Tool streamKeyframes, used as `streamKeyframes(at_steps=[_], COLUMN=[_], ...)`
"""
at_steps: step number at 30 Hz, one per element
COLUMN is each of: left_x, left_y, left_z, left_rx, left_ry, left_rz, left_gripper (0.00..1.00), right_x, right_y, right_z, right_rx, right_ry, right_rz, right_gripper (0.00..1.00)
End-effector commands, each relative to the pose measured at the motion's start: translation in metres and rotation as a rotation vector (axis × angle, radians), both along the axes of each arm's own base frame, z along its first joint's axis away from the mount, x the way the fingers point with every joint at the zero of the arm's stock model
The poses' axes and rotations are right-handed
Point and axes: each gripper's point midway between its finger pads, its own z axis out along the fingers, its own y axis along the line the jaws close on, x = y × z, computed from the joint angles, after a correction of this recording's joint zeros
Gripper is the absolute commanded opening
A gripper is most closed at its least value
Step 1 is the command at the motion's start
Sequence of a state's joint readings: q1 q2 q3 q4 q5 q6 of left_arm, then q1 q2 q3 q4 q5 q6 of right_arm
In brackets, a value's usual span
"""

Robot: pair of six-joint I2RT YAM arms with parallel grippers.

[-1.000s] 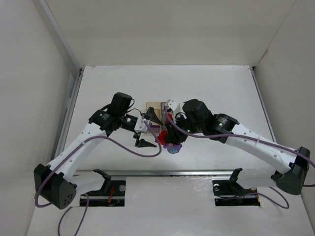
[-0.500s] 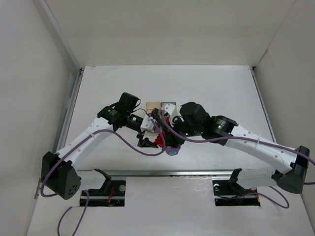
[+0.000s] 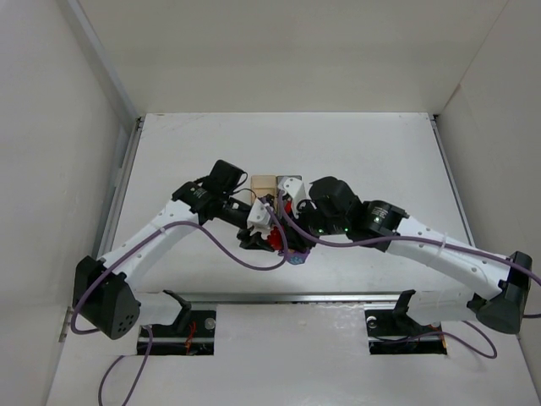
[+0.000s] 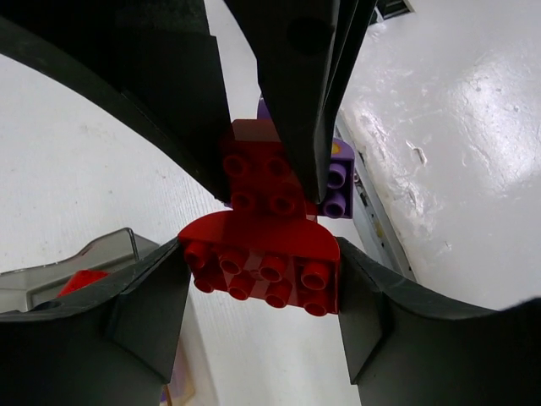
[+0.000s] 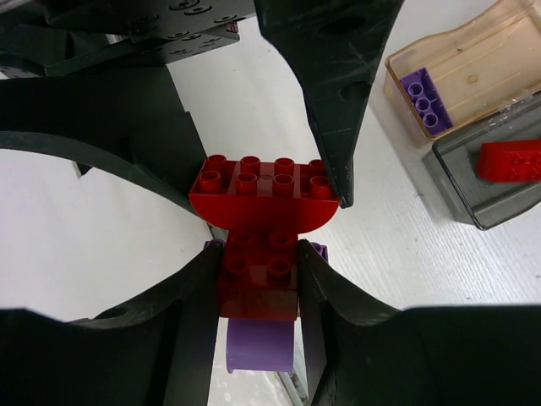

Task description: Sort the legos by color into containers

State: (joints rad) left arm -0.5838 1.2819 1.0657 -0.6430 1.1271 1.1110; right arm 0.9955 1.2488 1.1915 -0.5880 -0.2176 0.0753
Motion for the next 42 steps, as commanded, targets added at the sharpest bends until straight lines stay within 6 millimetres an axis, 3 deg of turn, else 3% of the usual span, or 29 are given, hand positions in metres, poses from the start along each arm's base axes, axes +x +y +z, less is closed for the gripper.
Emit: streamKeyframes(at_steps=[1,4,9,15,17,21,23,25,27,28,29,32,34,40,42], left_x=[0.004,0.006,0.019,0.046,0.045,0.048,0.067,0.092,0.114,0.134,0.145,0.165,0.171,0.185,0.189], left_y=[-0.005,-0.004,0.0,0.012,0.01,0.001,-0.011,-0.015,-0.03,-0.026,-0.032,-0.031,-0.036,-0.046,-0.047], left_z=[0.02,0.019,0.013,0.007,0.003,-0.004,-0.006,-0.022,-0.012,-0.019,-0.014,-0.026,-0.026,-0.032,-0.04], left_rx=[-0.045,-0.039,-0.002,0.041,0.036,0.008,-0.013,0.015,-0.052,-0.038,-0.075,-0.071,-0.097,-0.129,-0.117], left_ry=[-0.092,-0.097,-0.133,-0.179,-0.164,-0.127,-0.086,-0.069,-0.072,-0.084,-0.099,-0.07,-0.077,-0.094,-0.092], left_rz=[-0.03,-0.025,0.022,0.111,0.102,0.114,0.226,0.376,0.501,0.609,0.655,0.784,0.811,0.849,0.859], left_gripper=[0.0,0.0,0.0,0.0,0.0,0.0,0.0,0.0,0.0,0.0,0.0,0.02,0.14,0.29,0.51], right_x=[-0.008,-0.012,-0.024,-0.032,-0.031,-0.017,-0.006,0.008,0.018,0.023,0.031,0.034,0.036,0.04,0.04], right_y=[0.009,0.005,-0.007,-0.02,-0.024,-0.027,-0.032,-0.045,-0.061,-0.069,-0.085,-0.096,-0.097,-0.097,-0.097], right_z=[0.006,-0.013,-0.063,-0.084,-0.092,-0.087,-0.076,-0.07,-0.057,-0.05,-0.05,-0.033,-0.025,-0.025,-0.028], right_rx=[0.065,0.045,-0.041,-0.026,-0.026,-0.007,0.012,0.02,0.062,0.075,0.056,0.12,0.142,0.123,0.112], right_ry=[-0.012,0.012,0.097,0.156,0.168,0.133,0.098,0.069,0.059,0.048,0.017,0.006,-0.005,-0.014,-0.012], right_rz=[0.052,0.045,0.033,-0.046,-0.081,-0.181,-0.254,-0.383,-0.53,-0.592,-0.682,-0.757,-0.766,-0.782,-0.782], right_gripper=[0.0,0.0,0.0,0.0,0.0,0.0,0.0,0.0,0.0,0.0,0.0,0.0,0.0,0.0,0.0])
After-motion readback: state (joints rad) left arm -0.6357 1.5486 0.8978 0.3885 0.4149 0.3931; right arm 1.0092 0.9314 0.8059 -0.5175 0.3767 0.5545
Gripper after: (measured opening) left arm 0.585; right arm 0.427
